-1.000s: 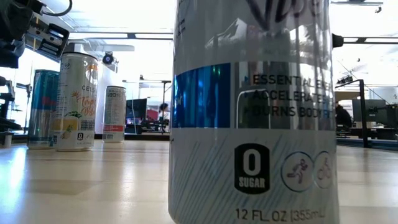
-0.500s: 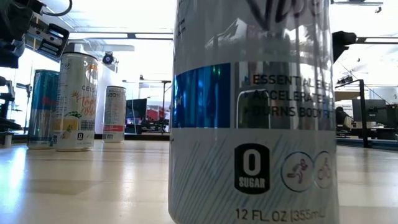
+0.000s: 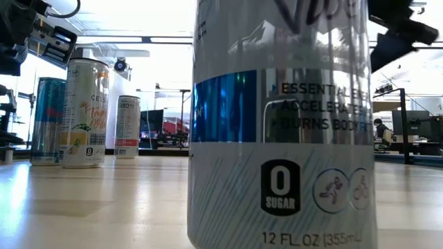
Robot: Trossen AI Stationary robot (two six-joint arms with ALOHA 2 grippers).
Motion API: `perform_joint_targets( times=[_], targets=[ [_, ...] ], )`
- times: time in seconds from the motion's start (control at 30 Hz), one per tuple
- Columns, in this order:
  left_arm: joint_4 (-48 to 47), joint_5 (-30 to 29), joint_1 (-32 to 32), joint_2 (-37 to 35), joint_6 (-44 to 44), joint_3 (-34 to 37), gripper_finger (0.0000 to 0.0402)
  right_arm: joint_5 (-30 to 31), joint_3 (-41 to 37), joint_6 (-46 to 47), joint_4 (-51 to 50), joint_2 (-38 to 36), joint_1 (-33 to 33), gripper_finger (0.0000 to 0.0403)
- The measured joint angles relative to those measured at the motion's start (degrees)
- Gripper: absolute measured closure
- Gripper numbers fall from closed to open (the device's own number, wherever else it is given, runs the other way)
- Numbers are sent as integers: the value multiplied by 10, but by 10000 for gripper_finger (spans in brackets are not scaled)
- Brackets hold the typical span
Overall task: Place canned beverage on shelf
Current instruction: Put the top white blue soda can on the shelf
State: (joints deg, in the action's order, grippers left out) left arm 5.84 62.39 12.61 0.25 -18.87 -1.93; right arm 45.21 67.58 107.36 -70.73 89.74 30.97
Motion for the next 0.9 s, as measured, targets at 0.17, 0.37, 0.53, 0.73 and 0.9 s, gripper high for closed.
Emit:
perform_joint_targets(
  times=[0.17,0.37,0.53,0.73,0.9],
  targets=[
    [0,0,0,0,0,0,398,82,-43,95,-6,33,41,5],
    [0,0,0,0,0,0,398,138,-73,111,-4,53,52,5],
    [0,0,0,0,0,0,398,159,-87,107,2,52,42,5],
    [0,0,0,0,0,0,398,138,-112,115,27,52,20,5],
    [0,0,0,0,0,0,398,160,-121,135,29,52,15,6]
  ],
)
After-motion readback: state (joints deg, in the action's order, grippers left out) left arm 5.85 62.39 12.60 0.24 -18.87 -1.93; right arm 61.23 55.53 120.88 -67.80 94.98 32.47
